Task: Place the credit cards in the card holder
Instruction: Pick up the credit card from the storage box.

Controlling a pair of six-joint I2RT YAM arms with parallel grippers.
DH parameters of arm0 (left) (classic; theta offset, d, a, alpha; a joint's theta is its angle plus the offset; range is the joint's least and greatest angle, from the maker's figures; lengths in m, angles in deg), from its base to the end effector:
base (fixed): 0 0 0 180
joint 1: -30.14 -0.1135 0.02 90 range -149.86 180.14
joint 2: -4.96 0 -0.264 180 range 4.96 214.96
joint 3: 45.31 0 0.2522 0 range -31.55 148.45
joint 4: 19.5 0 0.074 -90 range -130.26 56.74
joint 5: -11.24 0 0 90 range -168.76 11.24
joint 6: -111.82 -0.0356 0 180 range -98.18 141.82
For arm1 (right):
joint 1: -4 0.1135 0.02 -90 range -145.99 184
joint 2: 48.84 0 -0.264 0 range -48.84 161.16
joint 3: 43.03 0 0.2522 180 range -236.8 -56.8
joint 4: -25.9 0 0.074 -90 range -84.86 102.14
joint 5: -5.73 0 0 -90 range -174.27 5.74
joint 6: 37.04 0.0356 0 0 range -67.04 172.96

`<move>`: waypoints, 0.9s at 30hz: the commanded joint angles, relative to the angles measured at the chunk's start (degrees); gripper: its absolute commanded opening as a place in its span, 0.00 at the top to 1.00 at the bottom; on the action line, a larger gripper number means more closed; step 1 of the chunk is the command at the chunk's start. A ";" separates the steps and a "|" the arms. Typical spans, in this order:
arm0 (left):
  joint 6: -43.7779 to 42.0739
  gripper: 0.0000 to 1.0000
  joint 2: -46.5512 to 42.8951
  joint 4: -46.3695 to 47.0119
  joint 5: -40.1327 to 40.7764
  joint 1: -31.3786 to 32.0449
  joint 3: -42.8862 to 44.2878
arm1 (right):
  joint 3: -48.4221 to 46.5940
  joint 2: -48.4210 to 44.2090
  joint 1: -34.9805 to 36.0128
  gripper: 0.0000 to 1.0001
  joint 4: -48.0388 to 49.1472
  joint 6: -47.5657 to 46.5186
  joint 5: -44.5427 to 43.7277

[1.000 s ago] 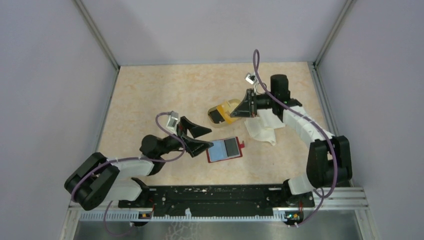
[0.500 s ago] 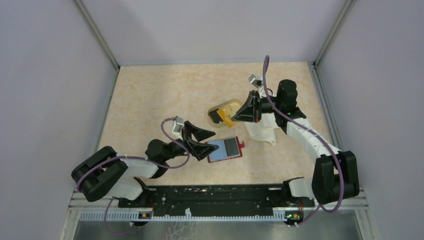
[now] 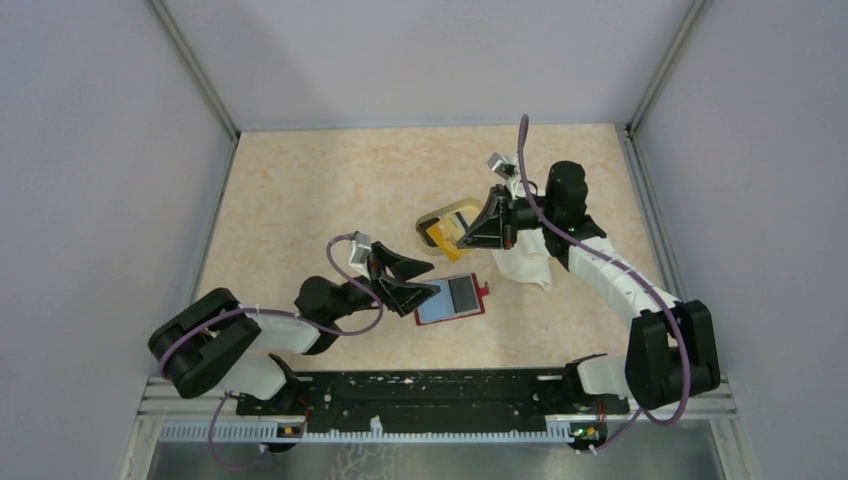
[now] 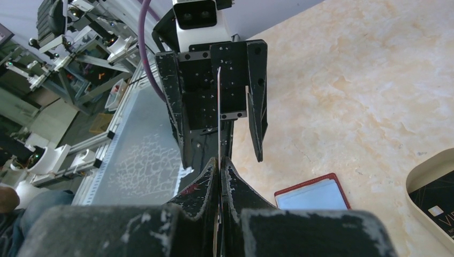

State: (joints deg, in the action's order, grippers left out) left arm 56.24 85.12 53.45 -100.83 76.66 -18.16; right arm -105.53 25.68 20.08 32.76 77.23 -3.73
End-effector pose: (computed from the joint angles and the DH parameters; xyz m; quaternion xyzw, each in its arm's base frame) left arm 0.1466 -0.1741 0.2087 0.2152 0.5437 -0.6052 0.5401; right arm 0.2552 0.1101 0.3082 -0.3947 0.5930 0.6254 0.3185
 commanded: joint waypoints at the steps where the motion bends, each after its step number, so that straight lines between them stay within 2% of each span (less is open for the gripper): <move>1: -1.73 0.25 1.14 15.85 0.41 0.37 2.12 | -0.40 -0.21 0.81 1.00 2.74 -0.01 1.36; 5: -1.41 0.31 2.47 15.96 0.14 0.30 3.56 | -0.40 -0.10 1.05 1.00 2.76 -0.01 1.35; 12: 0.28 0.36 4.03 15.87 -1.96 0.36 6.71 | -0.23 0.66 2.10 1.00 2.50 -0.51 1.06; 18: -0.14 0.48 4.71 15.90 -1.50 0.25 8.96 | -0.20 0.96 2.68 1.00 1.43 -1.71 0.68; 23: 0.04 0.67 5.71 16.02 -1.53 0.27 10.41 | -0.30 0.98 2.87 1.00 0.30 -2.78 0.34; 25: -0.01 0.80 6.03 16.00 -1.24 0.26 10.68 | -0.31 0.93 2.96 1.00 -0.54 -3.54 0.01; 27: -0.10 1.00 6.23 15.98 -1.49 0.24 10.78 | -0.51 0.93 3.09 1.00 -1.75 -4.76 -0.33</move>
State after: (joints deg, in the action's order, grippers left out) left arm 56.04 90.61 53.67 -101.88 76.66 -8.76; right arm -105.53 26.60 22.40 31.56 75.57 -3.84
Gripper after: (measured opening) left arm 0.128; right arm 0.007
